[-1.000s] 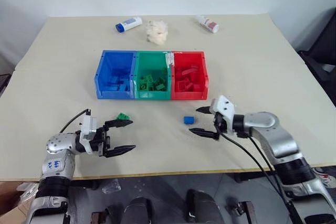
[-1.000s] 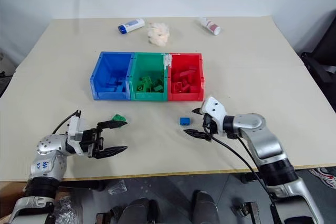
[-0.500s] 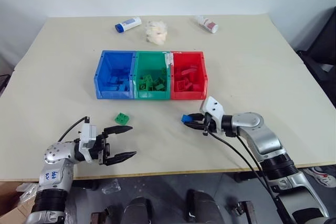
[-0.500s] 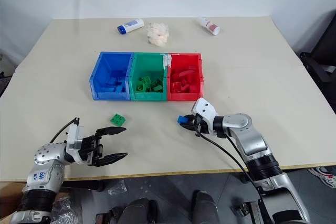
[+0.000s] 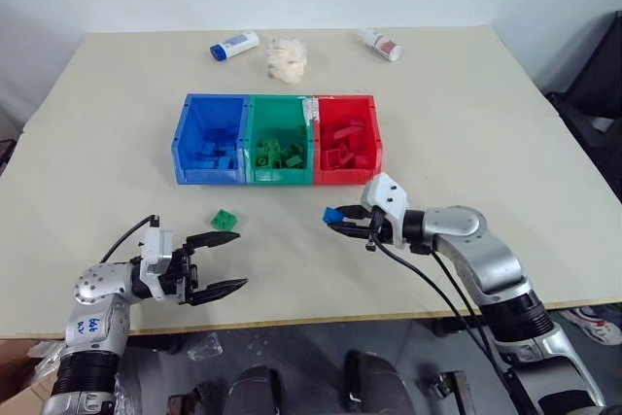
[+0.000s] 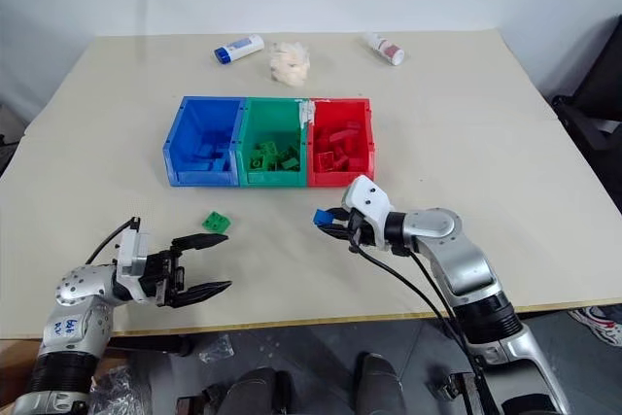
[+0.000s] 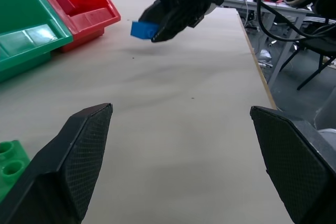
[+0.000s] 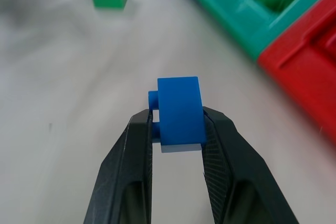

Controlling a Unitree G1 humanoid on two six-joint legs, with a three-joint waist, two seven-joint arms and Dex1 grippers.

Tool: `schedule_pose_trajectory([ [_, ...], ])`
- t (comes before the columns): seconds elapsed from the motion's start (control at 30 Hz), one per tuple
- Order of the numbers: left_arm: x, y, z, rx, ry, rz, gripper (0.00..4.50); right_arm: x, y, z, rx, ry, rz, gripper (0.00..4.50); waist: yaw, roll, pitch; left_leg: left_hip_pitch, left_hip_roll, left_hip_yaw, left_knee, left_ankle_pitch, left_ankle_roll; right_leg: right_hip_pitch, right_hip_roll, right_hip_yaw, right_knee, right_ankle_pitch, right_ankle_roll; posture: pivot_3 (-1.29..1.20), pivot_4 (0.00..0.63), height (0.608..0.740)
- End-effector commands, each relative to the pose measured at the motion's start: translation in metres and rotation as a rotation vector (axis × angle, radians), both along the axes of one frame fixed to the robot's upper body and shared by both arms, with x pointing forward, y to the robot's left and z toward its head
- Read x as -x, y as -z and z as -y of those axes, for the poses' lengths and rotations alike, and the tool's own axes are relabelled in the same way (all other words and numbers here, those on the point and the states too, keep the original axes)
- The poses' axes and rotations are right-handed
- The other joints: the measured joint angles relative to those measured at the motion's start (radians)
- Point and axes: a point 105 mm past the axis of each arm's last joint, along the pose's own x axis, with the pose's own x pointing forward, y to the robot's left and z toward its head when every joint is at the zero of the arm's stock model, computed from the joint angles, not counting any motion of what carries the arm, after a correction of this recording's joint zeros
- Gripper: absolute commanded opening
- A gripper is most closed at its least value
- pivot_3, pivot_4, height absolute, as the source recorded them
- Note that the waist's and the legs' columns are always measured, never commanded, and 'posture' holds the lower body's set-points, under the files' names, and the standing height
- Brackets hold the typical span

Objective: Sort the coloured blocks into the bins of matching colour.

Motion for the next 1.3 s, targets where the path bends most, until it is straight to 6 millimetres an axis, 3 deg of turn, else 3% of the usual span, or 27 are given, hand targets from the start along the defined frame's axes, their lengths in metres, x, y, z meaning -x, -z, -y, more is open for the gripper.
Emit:
schedule_pose_trajectory([
  [0.03,-0.005,-0.012,-0.006,0.019,-0.049,0.07,4.5,-0.003,-0.026,-0.018,-0.066,-0.03,0.066,0.88,0.0,0.0,0.0,0.0,0.0,0.0,0.0,0.0,0.0,0.0,0.0,0.0,0.0,0.0,0.0,0.0,0.15,0.74],
  [0.27,-0.003,-0.02,-0.009,0.042,-0.108,0.112,4.5,-0.012,-0.052,-0.061,-0.14,-0.116,0.109,0.88,-0.001,0.0,0.0,0.0,0.0,0.0,0.0,0.0,0.0,0.0,0.0,0.0,0.0,0.0,0.0,0.0,0.15,0.74],
  [0.6,0.011,-0.018,-0.006,0.05,-0.164,0.116,4.5,-0.043,-0.089,-0.152,-0.236,-0.173,0.207,0.88,-0.029,0.0,0.0,0.0,0.003,0.001,-0.001,-0.001,-0.002,-0.001,0.003,0.0,0.0,0.0,-0.001,0.0,0.15,0.74],
  [0.7,0.013,-0.018,-0.006,0.049,-0.182,0.116,4.5,-0.063,-0.106,-0.17,-0.32,-0.003,0.23,1.98,-0.035,0.001,0.0,0.0,0.006,0.002,-0.001,-0.002,-0.004,-0.002,0.006,0.001,0.0,-0.001,-0.002,0.0,0.15,0.74],
  [0.83,0.015,-0.02,-0.008,0.05,-0.206,0.124,4.5,-0.066,-0.105,-0.171,-0.374,0.049,0.279,3.27,-0.026,0.0,0.0,0.0,0.008,0.001,-0.001,-0.003,-0.007,-0.002,0.009,0.002,0.0,-0.002,-0.004,0.0,0.15,0.74],
  [0.97,0.017,-0.019,-0.011,0.043,-0.214,0.118,4.5,-0.051,-0.091,-0.166,-0.359,-0.117,0.274,4.45,-0.03,0.0,0.0,-0.001,0.009,0.005,-0.002,-0.004,-0.007,-0.005,0.011,0.005,0.0,-0.002,-0.004,0.0,0.15,0.74],
  [1.17,0.013,-0.019,-0.011,0.044,-0.215,0.109,4.5,-0.023,-0.069,-0.127,-0.316,-0.351,0.239,4.45,-0.029,0.0,0.0,-0.001,0.01,0.006,-0.002,-0.004,-0.007,-0.005,0.012,0.007,0.0,-0.002,-0.004,0.0,0.15,0.74],
  [1.3,0.009,-0.018,-0.015,0.041,-0.24,0.095,4.5,-0.009,-0.048,-0.086,-0.238,-0.414,0.18,4.45,-0.021,0.0,0.0,0.0,0.011,0.005,0.0,-0.004,-0.007,-0.005,0.012,0.007,0.001,-0.002,-0.004,0.0,0.15,0.74],
])
